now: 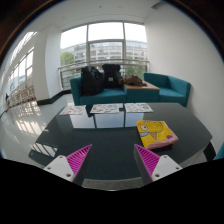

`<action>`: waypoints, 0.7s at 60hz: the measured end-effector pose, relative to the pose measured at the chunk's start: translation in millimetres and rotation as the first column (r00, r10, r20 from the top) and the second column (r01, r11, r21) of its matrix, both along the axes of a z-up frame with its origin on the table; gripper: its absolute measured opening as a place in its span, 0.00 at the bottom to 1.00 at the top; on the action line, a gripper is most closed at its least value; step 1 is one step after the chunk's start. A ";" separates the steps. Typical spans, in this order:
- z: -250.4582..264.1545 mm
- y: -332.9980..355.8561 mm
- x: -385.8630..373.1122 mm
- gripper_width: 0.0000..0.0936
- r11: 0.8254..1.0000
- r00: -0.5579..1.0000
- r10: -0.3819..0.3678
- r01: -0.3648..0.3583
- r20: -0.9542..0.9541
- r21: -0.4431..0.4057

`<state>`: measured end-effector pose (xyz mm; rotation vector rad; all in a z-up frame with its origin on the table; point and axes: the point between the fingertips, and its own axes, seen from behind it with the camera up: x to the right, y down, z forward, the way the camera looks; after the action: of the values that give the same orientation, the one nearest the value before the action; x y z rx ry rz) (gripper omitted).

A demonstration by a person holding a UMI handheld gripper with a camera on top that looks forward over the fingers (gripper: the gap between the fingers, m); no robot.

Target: Fold towel

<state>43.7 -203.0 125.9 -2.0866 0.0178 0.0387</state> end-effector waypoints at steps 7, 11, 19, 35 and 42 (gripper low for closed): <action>16.9 -11.1 -27.9 0.90 0.998 0.999 0.045 -0.046 0.008 0.036; 24.7 -14.6 -35.1 0.90 0.998 0.999 0.050 -0.050 0.006 0.047; 37.4 -25.6 -43.8 0.89 0.996 0.998 0.060 -0.062 0.021 0.065; 56.1 -35.5 -52.7 0.89 0.992 0.997 0.064 -0.067 0.032 0.111; 57.4 -36.4 -56.0 0.89 0.991 0.997 0.069 -0.072 0.031 0.114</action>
<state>-12.3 -239.5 183.3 -1.9720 -0.0727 0.0530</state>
